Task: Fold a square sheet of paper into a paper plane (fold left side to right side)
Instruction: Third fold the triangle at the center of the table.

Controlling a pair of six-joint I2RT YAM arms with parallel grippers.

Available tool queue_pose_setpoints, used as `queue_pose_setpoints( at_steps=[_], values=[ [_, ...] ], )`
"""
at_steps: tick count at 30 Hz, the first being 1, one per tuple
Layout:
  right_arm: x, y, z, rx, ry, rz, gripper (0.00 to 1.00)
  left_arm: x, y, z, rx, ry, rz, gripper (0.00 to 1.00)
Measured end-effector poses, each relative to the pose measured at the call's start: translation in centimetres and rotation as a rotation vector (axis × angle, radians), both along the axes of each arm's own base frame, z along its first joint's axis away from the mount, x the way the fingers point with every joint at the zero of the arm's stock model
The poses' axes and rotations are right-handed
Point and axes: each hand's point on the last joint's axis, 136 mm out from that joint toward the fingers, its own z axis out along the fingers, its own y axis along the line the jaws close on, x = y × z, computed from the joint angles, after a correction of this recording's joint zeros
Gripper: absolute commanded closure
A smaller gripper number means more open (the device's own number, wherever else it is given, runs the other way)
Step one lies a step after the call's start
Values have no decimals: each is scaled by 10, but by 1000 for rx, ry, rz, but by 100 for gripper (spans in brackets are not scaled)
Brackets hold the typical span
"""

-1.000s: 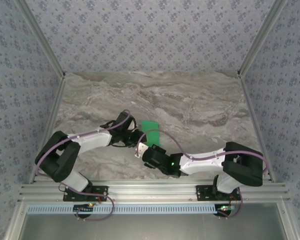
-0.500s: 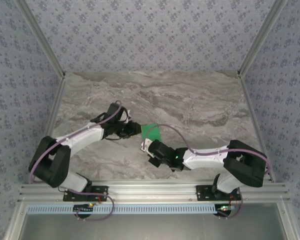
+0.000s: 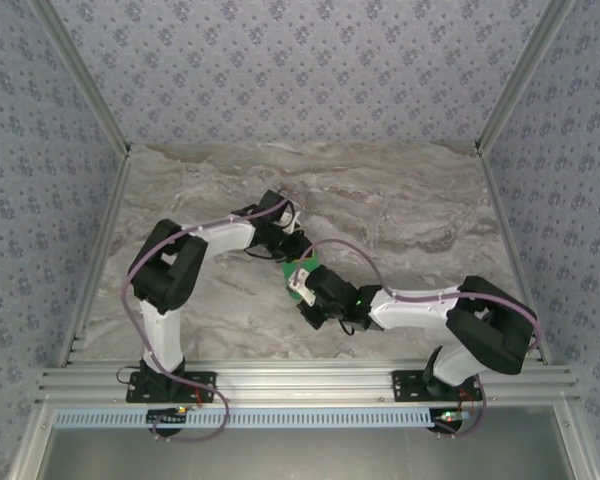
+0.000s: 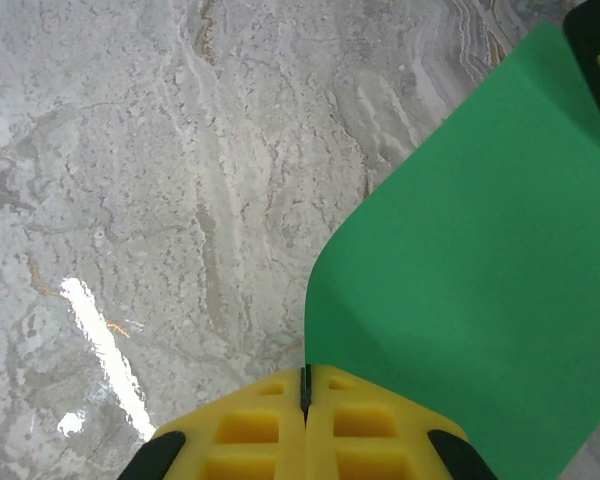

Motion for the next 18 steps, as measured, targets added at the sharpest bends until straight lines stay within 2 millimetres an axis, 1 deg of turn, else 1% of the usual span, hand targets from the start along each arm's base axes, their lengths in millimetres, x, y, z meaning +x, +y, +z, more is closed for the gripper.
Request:
queue_pose_setpoints(
  at_steps=[3,10,13,18],
  values=[
    [4,-2,2,45,62,-12,100,2,-2,-10,14,12,-10,86],
    [23,-17,8,168,222,-78,100,-7,0,-25,44,43,-31,87],
    [31,-24,8,204,274,-106,100,-7,-1,-25,42,42,-37,88],
    [38,-32,-2,207,351,-141,100,-7,-1,-25,42,38,-42,88]
  ],
)
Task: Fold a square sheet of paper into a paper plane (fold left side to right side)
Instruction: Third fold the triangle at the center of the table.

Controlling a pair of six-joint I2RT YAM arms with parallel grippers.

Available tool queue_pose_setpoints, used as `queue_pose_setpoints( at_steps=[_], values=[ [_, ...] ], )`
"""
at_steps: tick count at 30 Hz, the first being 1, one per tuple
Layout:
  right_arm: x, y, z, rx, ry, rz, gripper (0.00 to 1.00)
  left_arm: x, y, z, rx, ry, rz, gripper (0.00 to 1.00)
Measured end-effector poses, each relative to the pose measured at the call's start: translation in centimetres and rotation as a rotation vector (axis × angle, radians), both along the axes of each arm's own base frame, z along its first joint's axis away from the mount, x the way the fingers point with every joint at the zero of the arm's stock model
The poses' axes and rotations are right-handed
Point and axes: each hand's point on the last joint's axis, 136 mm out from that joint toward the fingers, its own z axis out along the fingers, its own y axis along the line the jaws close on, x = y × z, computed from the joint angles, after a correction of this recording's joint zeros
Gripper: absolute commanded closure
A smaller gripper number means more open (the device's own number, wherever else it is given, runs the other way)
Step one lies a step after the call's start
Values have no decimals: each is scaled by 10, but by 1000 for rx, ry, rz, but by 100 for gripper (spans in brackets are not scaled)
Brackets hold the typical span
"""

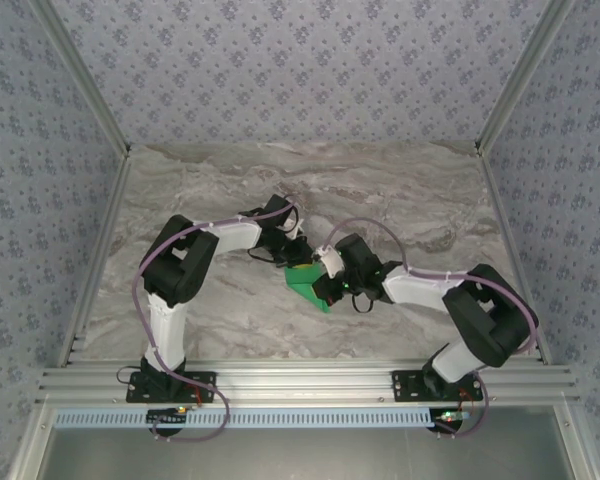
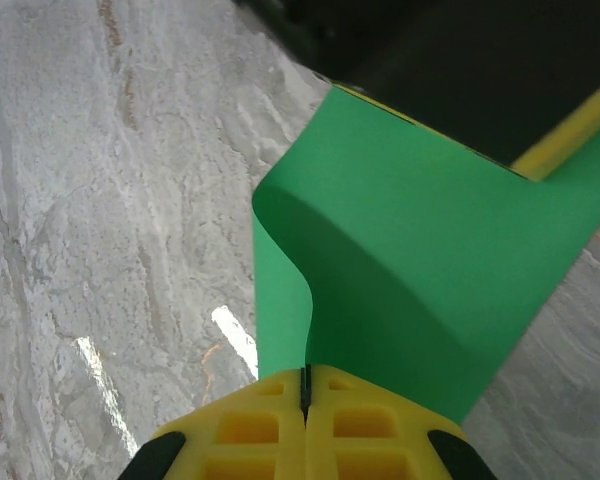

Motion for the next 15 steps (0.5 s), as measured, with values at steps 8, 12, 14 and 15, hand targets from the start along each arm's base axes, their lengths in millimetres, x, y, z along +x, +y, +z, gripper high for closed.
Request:
queue_pose_setpoints(
  at_steps=[8,12,14,15],
  values=[
    [12,-5,-12,-11,81,-41,100,-1,-1,0,0,-2,-4,88],
    [17,-6,-15,-13,97,-49,100,-1,-1,0,2,-4,-7,89],
    [17,-6,-16,-14,107,-49,100,-1,-2,0,2,-5,-6,89],
    [17,-6,-18,-16,111,-49,100,-1,-2,0,2,-5,-6,89]
  ],
)
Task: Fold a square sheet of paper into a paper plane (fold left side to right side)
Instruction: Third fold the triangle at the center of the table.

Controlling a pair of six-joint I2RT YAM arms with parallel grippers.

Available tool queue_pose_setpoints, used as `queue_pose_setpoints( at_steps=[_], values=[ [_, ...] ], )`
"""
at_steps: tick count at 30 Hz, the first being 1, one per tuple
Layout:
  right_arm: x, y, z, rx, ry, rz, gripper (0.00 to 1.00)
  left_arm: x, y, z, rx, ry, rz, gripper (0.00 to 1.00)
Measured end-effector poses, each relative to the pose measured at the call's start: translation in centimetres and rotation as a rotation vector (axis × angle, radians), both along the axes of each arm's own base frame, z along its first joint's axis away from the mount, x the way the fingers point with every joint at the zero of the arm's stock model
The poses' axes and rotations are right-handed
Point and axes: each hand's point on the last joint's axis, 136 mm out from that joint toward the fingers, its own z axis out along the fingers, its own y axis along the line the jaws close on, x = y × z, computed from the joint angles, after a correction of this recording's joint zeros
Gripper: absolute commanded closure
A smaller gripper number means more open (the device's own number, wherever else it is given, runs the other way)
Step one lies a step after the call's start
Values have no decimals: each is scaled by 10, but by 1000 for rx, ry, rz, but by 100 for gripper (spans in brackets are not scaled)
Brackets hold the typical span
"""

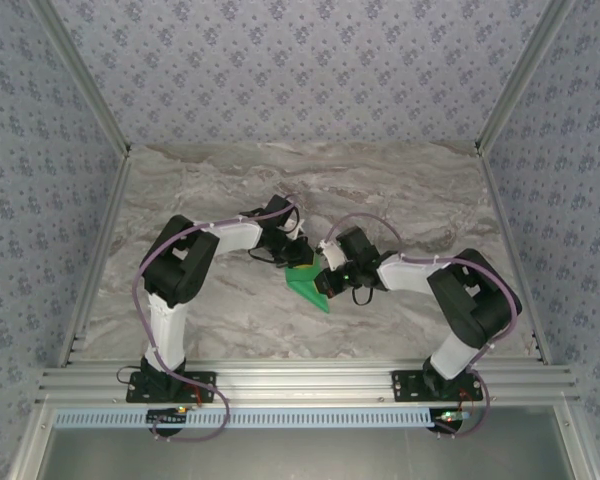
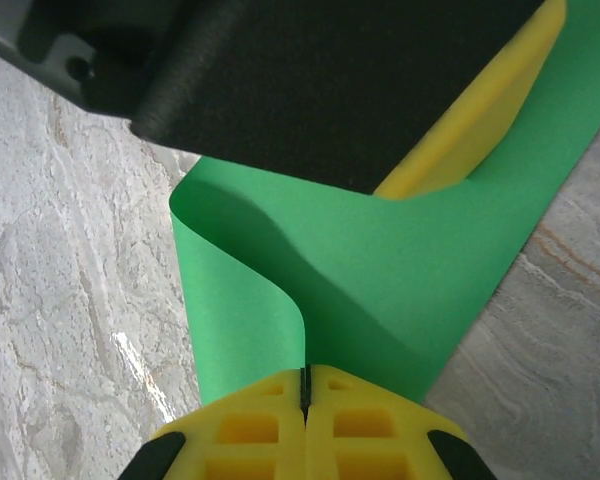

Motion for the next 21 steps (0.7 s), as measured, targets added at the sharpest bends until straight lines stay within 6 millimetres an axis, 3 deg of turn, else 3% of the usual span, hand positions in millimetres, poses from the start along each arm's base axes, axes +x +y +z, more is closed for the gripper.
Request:
queue_pose_setpoints(
  at_steps=[12,21],
  values=[
    [-1,0,-6,-9,21,2,100,-1,-1,0,0,0,-3,88],
    [-2,0,-9,-11,30,4,100,0,-2,7,12,-2,-20,81]
  ],
)
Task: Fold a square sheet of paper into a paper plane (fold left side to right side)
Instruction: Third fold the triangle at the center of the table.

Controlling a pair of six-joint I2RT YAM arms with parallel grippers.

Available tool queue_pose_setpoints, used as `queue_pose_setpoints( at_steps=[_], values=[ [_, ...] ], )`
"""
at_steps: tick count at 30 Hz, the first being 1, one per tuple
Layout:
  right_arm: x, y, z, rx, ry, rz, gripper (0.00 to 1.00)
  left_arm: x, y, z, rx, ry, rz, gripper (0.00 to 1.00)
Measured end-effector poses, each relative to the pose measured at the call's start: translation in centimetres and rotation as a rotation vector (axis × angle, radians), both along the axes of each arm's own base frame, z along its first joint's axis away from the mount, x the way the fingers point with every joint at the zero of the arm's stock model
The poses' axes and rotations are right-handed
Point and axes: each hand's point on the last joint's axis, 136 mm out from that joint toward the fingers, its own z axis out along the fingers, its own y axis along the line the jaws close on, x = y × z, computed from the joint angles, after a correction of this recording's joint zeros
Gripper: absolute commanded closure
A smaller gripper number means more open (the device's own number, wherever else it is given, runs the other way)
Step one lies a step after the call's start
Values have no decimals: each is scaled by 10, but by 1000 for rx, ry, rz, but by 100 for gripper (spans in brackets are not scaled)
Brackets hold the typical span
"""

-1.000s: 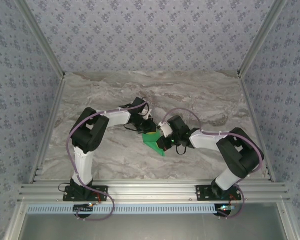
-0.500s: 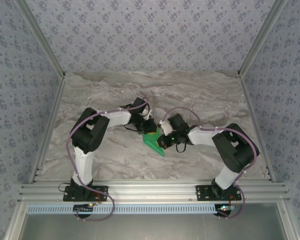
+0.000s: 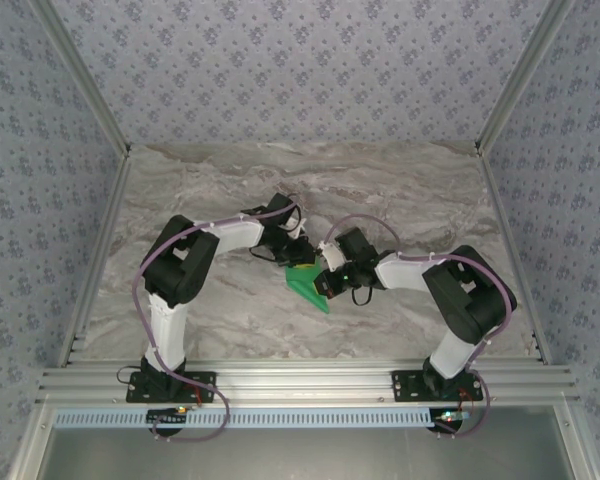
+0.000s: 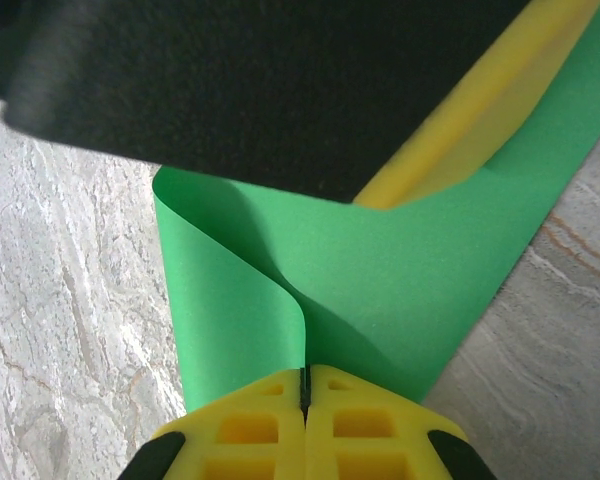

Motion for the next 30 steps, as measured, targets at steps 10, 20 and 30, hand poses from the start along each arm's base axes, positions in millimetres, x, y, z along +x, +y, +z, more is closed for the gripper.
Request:
queue_pose_setpoints(
  at_steps=[10,20,30],
  values=[
    [-1,-1,-1,-3,3,0,100,38,6,39,-14,-64,19,82],
    [-1,0,-1,-5,5,1,100,-4,52,67,-40,-99,80,93],
    [-1,0,-1,-15,7,1,100,-56,27,37,-68,-25,22,94]
  ],
)
